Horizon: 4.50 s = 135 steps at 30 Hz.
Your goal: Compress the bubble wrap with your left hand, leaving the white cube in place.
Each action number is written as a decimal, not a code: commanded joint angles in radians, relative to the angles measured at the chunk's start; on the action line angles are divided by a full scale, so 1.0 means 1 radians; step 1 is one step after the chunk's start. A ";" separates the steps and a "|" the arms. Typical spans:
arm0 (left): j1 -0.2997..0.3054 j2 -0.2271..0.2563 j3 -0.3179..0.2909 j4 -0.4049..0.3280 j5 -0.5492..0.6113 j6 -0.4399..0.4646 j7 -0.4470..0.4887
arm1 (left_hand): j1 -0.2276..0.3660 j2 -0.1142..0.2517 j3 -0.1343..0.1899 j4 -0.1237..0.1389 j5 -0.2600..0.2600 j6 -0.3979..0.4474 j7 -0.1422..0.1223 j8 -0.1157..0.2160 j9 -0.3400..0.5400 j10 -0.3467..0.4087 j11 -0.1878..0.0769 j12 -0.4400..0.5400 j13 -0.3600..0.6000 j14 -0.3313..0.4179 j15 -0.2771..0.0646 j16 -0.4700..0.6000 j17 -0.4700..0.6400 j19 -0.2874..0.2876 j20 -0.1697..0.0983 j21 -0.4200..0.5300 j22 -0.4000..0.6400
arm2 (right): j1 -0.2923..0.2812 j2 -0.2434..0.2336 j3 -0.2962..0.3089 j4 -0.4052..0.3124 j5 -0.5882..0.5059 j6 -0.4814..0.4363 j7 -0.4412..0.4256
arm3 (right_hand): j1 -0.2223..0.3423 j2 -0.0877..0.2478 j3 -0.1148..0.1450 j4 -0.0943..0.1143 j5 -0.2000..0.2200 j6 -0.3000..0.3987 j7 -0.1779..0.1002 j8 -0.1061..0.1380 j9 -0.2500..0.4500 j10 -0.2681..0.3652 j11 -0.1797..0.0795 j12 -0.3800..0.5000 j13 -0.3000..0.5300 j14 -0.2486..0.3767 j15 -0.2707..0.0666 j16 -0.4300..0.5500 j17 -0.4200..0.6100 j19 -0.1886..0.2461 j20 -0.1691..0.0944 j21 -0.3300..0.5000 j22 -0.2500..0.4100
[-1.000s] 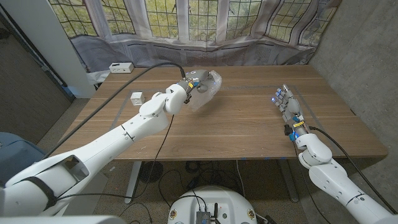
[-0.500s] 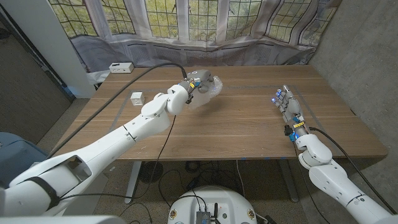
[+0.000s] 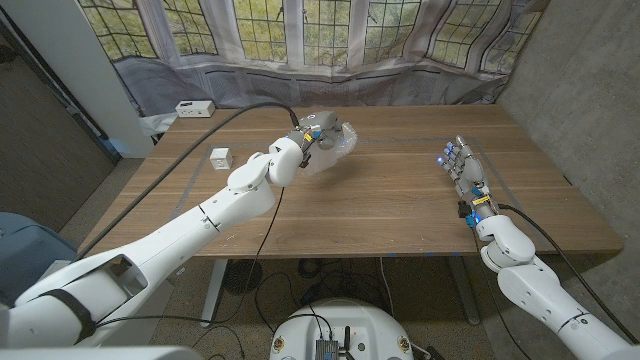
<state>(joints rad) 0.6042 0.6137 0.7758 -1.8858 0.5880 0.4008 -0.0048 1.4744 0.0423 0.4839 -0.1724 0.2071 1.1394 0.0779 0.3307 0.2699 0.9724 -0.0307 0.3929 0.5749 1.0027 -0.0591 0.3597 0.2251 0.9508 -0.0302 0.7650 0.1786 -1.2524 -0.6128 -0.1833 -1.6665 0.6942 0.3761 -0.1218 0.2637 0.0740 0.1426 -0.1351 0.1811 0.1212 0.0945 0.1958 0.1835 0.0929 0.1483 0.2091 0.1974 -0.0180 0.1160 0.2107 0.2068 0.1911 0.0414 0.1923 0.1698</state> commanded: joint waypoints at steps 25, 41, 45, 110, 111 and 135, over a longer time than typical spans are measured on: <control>-0.034 0.021 0.037 0.002 0.011 0.005 -0.084 | -0.267 0.031 -0.039 0.085 0.009 -0.297 -0.022 -0.130 0.025 -0.170 0.020 -0.158 -0.040 -0.190 -0.001 -0.148 -0.015 -0.166 0.041 -0.071 -0.008 | -0.005 -0.006 0.004 -0.002 0.002 -0.003 0.005 | 0.015 0.002 0.006 0.002 -0.002 0.011 0.000 0.000 0.006 0.004 0.005 -0.002 0.003 0.007 0.004 -0.002 0.006 0.006 0.002 0.003 0.004; -0.037 0.023 0.047 0.001 0.031 0.022 -0.113 | -0.368 0.033 -0.053 0.102 0.011 -0.390 -0.021 -0.147 0.009 -0.254 0.026 -0.195 -0.061 -0.302 0.043 -0.170 -0.017 -0.280 0.078 -0.138 -0.008 | -0.009 -0.007 0.005 0.000 0.010 -0.006 0.013 | 0.015 0.002 0.007 0.002 -0.003 0.012 0.001 0.001 0.006 0.005 0.005 -0.002 0.003 0.008 0.004 -0.002 0.006 0.007 0.002 0.004 0.004; -0.040 0.020 0.055 0.009 0.035 0.026 -0.124 | -0.378 0.036 -0.054 0.104 0.011 -0.401 -0.020 -0.148 0.007 -0.264 0.026 -0.197 -0.063 -0.311 0.045 -0.170 -0.017 -0.297 0.085 -0.147 -0.008 | -0.012 -0.007 0.005 -0.001 0.012 -0.008 0.010 | 0.015 0.003 0.007 0.002 -0.002 0.012 0.002 0.000 0.006 0.006 0.005 -0.002 0.003 0.009 0.004 -0.001 0.006 0.006 0.002 0.004 0.004; -0.069 0.017 0.142 0.147 0.139 -0.022 -0.156 | -0.605 0.013 -0.155 0.104 -0.011 -0.742 -0.093 -0.157 -0.044 -0.662 0.035 -0.210 -0.125 -0.727 0.122 -0.184 -0.031 -0.664 0.203 -0.389 0.000 | 0.003 -0.003 -0.012 0.004 0.010 -0.038 -0.002 | 0.015 0.004 0.009 0.003 -0.003 0.011 -0.003 0.000 0.006 0.006 0.005 -0.003 0.004 0.009 0.004 -0.001 0.007 0.006 0.003 0.003 0.004; -0.062 0.022 0.131 0.139 0.131 -0.026 -0.147 | -0.612 0.012 -0.159 0.105 -0.012 -0.760 -0.094 -0.159 -0.046 -0.673 0.039 -0.210 -0.126 -0.736 0.125 -0.184 -0.032 -0.671 0.208 -0.394 0.000 | 0.007 -0.002 -0.015 0.008 0.007 -0.035 0.002 | 0.015 0.004 0.009 0.003 -0.003 0.011 -0.003 0.000 0.006 0.006 0.005 -0.003 0.004 0.009 0.005 -0.001 0.007 0.006 0.003 0.003 0.004; 0.038 0.053 -0.031 0.120 -0.116 -0.200 -0.008 | -0.833 0.043 -0.229 0.201 -0.030 -0.980 -0.073 -0.141 -0.072 -0.768 0.072 -0.195 -0.181 -0.790 0.137 -0.166 -0.028 -0.698 0.232 -0.455 0.004 | 0.006 0.004 -0.022 0.007 -0.005 -0.030 -0.016 | 0.015 0.003 0.009 0.003 -0.003 0.011 -0.006 0.000 0.006 0.007 0.002 -0.002 0.004 0.009 0.004 -0.001 0.007 0.005 0.002 0.003 0.004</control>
<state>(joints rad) 0.5934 0.6614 0.8166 -1.7741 0.5896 0.2914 -0.0924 0.6626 0.0871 0.2578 0.0157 0.1808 0.1535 -0.0033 0.1818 0.1951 0.2043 0.0362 0.1926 0.3949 0.2155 0.0730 0.1856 0.1934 0.2566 0.2024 0.3135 0.1796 -1.2465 -0.6097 -0.2013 -1.6584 0.6977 0.3429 -0.1309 0.2689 0.0792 0.1426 -0.1350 0.1811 0.1231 0.0926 0.1958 0.1888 0.0928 0.1483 0.2091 0.1974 -0.0181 0.1160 0.2107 0.2113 0.1911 0.0414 0.1923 0.1698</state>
